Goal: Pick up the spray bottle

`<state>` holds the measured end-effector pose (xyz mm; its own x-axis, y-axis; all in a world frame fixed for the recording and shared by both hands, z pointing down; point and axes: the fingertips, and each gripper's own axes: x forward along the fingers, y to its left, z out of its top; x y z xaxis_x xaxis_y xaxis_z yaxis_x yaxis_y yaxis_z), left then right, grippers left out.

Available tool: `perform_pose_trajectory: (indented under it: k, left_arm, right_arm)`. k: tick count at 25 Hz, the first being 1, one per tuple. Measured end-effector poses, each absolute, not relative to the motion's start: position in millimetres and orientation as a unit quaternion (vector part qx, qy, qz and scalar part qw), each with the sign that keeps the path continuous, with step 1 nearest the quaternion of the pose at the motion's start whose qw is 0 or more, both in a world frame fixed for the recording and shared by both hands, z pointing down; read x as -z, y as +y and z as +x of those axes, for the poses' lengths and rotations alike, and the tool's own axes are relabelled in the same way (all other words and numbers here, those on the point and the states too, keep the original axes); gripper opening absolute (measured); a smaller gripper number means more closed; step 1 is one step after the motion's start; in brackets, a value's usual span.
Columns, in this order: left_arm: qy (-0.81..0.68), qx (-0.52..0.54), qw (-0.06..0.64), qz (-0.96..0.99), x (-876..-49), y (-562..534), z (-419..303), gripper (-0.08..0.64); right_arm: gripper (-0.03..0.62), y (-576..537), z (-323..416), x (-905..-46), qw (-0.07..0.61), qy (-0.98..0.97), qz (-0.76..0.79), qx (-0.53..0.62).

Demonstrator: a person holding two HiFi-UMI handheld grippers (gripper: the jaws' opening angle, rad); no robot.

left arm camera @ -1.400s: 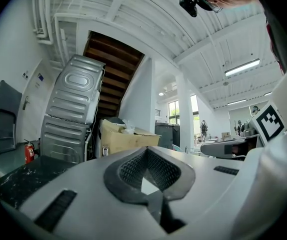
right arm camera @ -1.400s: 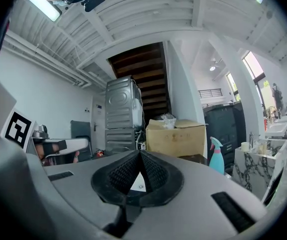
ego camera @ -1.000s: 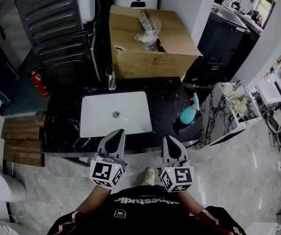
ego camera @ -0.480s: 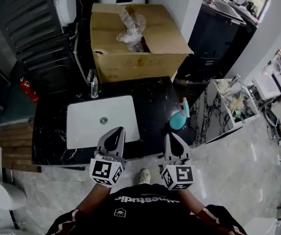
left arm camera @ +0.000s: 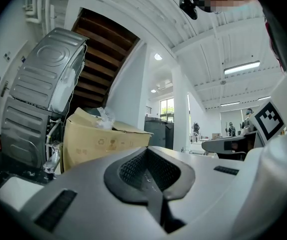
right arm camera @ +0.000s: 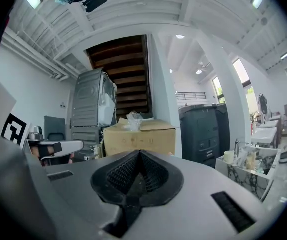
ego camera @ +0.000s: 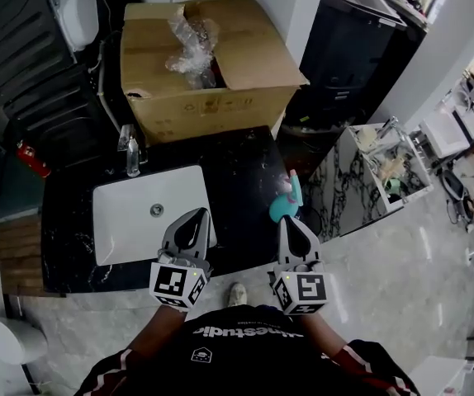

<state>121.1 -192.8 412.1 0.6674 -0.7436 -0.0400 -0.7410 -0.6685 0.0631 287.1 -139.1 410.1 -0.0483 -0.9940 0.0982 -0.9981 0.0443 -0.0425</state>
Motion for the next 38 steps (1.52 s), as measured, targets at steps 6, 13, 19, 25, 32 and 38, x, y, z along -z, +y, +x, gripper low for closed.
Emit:
perform_pose_trajectory:
  k: [6,13,19,25,32,38]
  left_arm:
    - [-0.403,0.027,0.024,0.915,-417.0,-211.5,144.3,0.015]
    - [-0.398,0.022,0.027,0.917,-422.6,-224.7,164.2,0.015]
    - [-0.397,0.02,0.027,0.917,-426.3,-231.2,174.8,0.015]
    - [-0.397,0.015,0.031,0.917,-433.4,-238.7,183.0,0.015]
    - [-0.403,0.007,0.034,0.915,-447.0,-257.1,196.0,0.015]
    - [-0.403,-0.004,0.042,0.914,-462.4,-275.8,210.7,0.015]
  right_arm:
    - [0.04,-156.6,301.7,-410.3,0.022,-0.728,0.684,-0.038]
    - [0.226,-170.2,309.1,-406.9,0.017,-0.743,0.669,-0.012]
    - [0.284,-175.9,323.0,-401.1,-0.011,-0.734,0.679,0.001]
    - [0.284,-185.7,340.5,-417.0,0.001,-0.723,0.691,-0.023]
    - [0.284,-206.8,354.8,-438.9,0.006,-0.725,0.687,-0.046]
    - [0.284,-231.7,364.1,-455.2,0.018,-0.732,0.678,-0.058]
